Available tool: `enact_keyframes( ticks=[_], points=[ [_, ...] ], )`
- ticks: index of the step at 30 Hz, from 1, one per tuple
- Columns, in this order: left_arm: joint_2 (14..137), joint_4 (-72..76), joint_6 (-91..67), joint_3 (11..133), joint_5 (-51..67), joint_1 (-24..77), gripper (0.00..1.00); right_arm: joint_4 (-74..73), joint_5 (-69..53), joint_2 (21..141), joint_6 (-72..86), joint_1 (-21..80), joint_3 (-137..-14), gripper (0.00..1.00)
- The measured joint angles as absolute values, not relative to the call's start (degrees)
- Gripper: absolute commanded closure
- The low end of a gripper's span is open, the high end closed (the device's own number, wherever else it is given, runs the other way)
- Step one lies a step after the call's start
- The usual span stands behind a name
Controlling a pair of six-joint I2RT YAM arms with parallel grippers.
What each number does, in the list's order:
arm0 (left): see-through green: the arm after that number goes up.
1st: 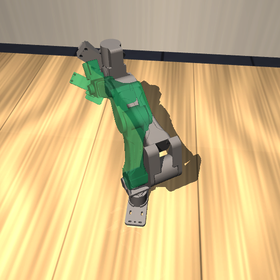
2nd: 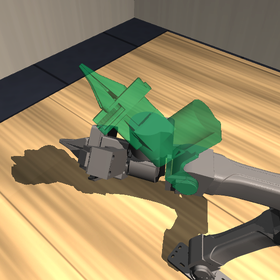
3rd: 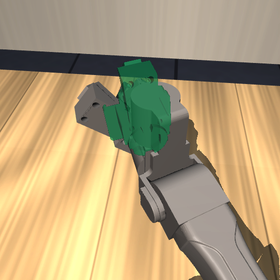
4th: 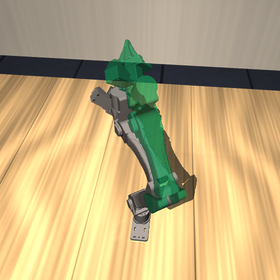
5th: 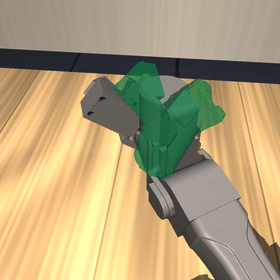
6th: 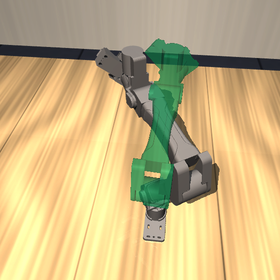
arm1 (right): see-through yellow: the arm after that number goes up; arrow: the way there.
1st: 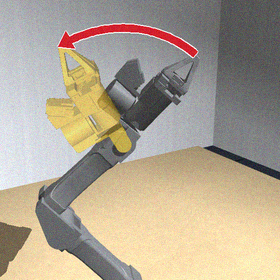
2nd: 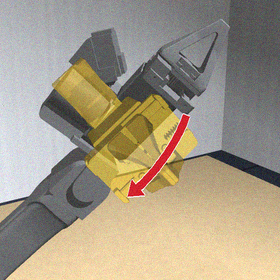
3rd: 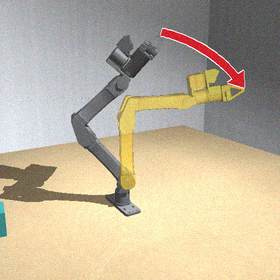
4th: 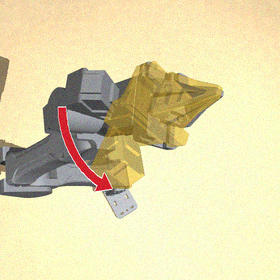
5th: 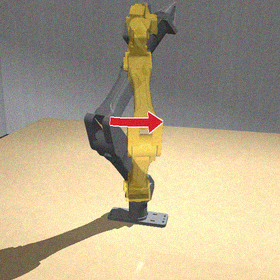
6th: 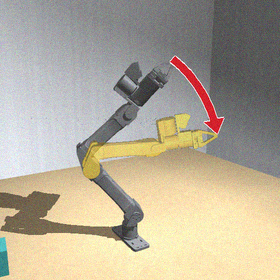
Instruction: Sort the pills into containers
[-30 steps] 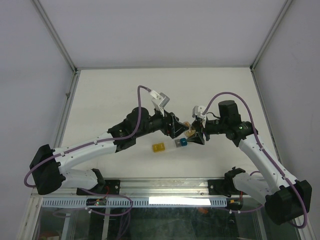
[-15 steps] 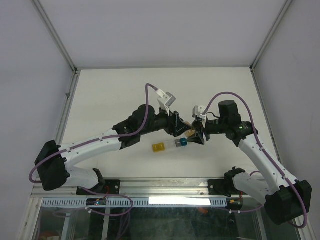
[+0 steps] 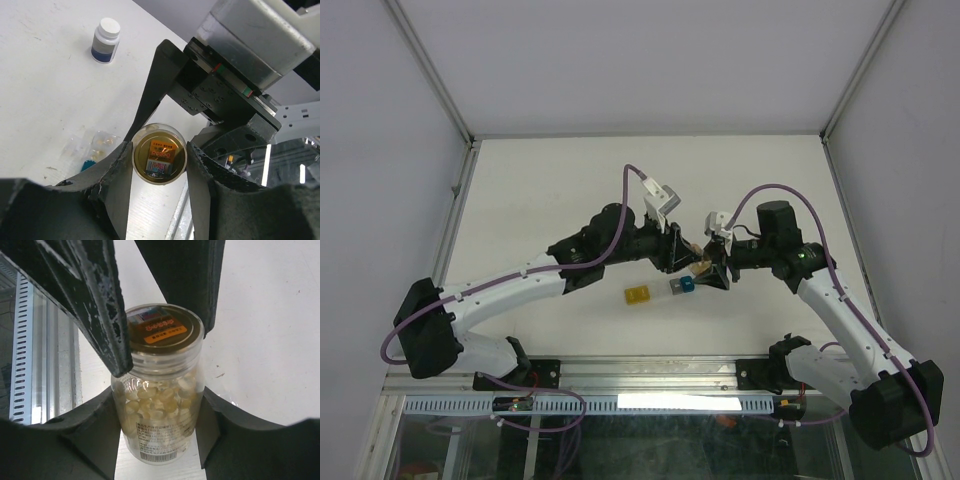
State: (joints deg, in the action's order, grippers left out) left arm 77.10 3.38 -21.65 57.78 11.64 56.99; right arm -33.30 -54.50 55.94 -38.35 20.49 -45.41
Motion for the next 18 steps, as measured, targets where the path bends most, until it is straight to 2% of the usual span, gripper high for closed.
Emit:
enact_keyframes(
  ticks=[3,6,12,15,18],
  points=[
    [77.7,2.3,-18.4,58.9,13.9,56.7,0.74,-33.5,-54.6,55.9,-38.4,20.5,-45.4,1.0],
    [78.0,2.1,-11.7,59.1,19.5,55.6,0.7,-34.2,-55.0,55.9,-38.6,20.5,-45.4,1.0],
    [77.9,0.9,13.1,59.1,31.3,54.5,0.55,-34.9,-56.8,55.9,-40.2,21.1,-45.4,1.0],
    [78.0,-1.2,25.1,59.3,37.5,52.9,0.52,-35.0,-57.5,55.9,-40.4,21.3,-45.4,1.0],
    [79.5,-4.1,31.5,60.9,42.3,50.9,0.4,-34.9,-57.3,55.9,-39.6,21.0,-45.4,1.0]
  ],
)
